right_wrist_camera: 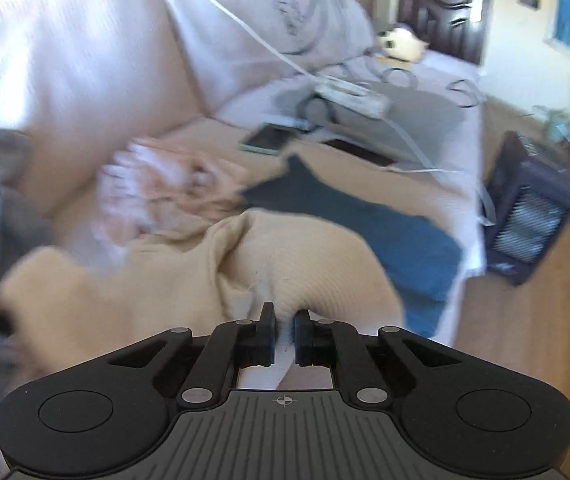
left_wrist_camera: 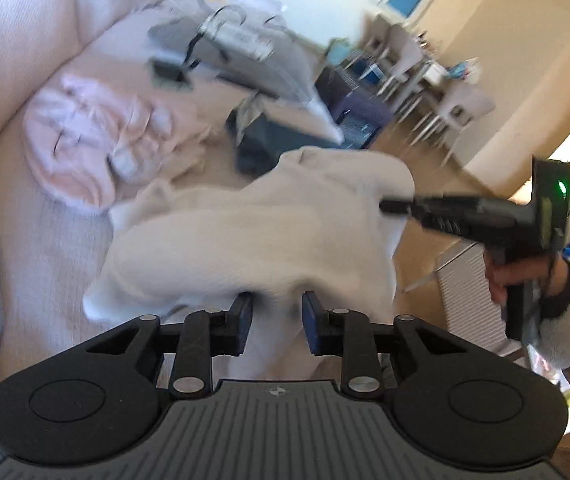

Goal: Fold clothes

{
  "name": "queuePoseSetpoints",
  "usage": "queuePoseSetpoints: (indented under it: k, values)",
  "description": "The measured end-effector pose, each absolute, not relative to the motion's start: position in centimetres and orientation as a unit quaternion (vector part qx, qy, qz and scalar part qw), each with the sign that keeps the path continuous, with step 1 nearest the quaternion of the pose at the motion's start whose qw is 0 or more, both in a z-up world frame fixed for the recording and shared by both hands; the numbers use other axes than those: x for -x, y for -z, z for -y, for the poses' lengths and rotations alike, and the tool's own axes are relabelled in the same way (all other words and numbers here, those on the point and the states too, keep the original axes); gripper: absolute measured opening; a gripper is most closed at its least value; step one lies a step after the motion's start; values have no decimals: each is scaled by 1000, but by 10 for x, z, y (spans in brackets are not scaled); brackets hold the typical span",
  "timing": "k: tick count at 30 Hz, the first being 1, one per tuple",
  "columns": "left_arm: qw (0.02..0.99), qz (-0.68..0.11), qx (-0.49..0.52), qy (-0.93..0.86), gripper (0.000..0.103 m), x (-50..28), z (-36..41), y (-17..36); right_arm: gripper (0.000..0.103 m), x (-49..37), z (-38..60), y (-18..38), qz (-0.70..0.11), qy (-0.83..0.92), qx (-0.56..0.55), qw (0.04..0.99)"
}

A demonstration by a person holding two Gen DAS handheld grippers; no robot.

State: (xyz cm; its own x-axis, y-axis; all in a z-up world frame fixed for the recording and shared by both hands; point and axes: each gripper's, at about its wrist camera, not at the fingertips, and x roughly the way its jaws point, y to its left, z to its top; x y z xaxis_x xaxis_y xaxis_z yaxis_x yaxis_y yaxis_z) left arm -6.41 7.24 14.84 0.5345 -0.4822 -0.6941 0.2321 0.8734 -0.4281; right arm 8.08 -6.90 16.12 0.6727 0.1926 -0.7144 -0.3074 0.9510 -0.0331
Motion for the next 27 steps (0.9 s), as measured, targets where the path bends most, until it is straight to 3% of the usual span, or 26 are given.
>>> queuePoseSetpoints:
  k: [2,6,8,11,15,17,21,27]
  values:
    - [863,-445,137,199,34,67,-71,-142,9,-102,61,-142,-373,-126,74,916]
    - [853,-473,129,178,56,66,-76,-126,13,-136,37,-108,-379,-134,79,912]
    - [847,-487,127,171,59,64,-77,-116,15,-143,28,-98,-391,-135,92,906]
    - [839,-502,124,166,73,58,-79,-103,17,-140,32,-97,-397,-134,106,902]
    - [839,-509,105,161,85,54,-88,-94,39,-115,64,-120,-391,-127,81,908]
    - [841,-509,85,163,87,55,-95,-92,46,-90,78,-134,-385,-142,97,907]
    - [837,-517,61,168,89,58,-107,-85,46,-23,79,-145,-405,-242,141,871]
    - [848,-498,43,175,89,48,-94,-82,46,26,23,-109,-461,-317,144,816]
